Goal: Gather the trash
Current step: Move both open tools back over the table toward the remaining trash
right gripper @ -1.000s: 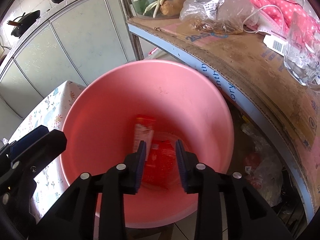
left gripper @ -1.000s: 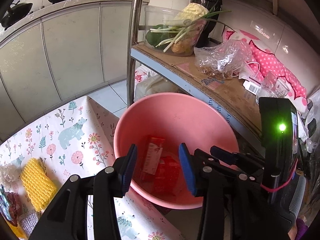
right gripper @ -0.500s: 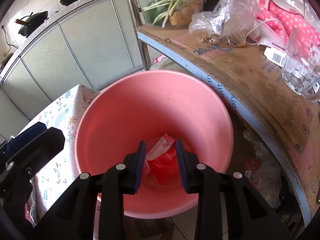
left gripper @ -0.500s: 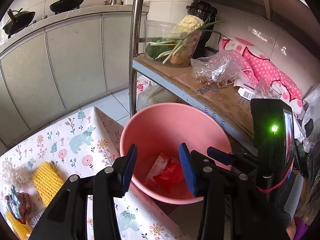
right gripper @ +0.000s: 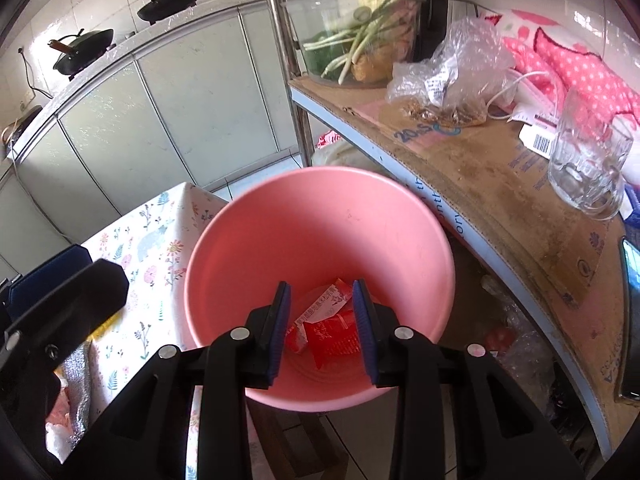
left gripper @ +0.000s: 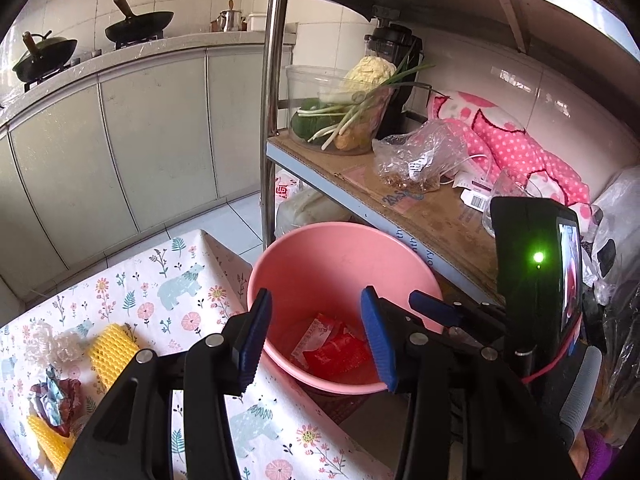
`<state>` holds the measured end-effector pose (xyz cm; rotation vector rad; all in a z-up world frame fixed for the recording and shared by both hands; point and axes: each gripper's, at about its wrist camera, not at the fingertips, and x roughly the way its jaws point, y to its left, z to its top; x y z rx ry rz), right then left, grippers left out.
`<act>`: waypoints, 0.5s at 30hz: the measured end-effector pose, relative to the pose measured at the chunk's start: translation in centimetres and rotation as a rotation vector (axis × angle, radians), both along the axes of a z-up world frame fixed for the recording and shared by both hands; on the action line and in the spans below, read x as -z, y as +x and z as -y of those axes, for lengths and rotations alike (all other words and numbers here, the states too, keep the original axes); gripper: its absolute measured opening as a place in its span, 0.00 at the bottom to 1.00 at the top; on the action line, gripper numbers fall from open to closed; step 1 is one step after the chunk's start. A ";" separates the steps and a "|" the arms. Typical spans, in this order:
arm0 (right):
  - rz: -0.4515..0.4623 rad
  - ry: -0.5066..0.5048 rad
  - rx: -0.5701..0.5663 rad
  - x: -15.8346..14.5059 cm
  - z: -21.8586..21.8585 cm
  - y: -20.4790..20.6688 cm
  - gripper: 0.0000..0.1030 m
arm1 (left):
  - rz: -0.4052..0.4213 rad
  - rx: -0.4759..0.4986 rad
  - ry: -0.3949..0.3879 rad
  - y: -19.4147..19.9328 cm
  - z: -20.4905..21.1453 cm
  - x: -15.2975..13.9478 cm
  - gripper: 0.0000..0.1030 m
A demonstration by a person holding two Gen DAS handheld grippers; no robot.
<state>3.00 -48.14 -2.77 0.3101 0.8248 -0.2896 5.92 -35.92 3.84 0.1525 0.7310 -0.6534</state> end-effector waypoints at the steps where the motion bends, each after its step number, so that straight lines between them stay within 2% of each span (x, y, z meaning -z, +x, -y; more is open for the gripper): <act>1: 0.005 -0.002 -0.003 -0.2 -0.2 -0.2 0.32 | 0.004 -0.001 0.000 -0.3 -0.2 -0.2 0.47; 5: 0.016 -0.013 -0.016 -0.9 -1.0 -1.0 0.40 | 0.022 -0.018 -0.006 -1.4 -1.3 -0.9 0.51; 15: 0.055 -0.029 -0.073 -2.4 -4.2 -2.8 0.41 | 0.068 -0.075 -0.018 -4.3 -4.9 -2.7 0.53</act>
